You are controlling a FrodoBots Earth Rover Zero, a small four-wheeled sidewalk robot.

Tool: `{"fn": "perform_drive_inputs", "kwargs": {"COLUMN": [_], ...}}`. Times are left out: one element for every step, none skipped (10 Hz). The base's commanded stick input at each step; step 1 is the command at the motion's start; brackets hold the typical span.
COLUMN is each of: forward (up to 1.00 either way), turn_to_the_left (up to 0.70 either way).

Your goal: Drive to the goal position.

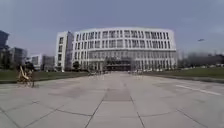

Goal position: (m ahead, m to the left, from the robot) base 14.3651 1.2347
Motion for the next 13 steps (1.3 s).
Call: {"fn": "perform_drive_inputs", "kwargs": {"forward": [0.7,0.7,0.7,0.7,0.7,0.7,0.7,0.7,0.7,0.7,0.7,0.7,0.7], "turn_to_the_left": [0.0,0.0,0.0,0.0,0.0,0.0,0.0,0.0,0.0,0.0,0.0,0.0,0.0]}}
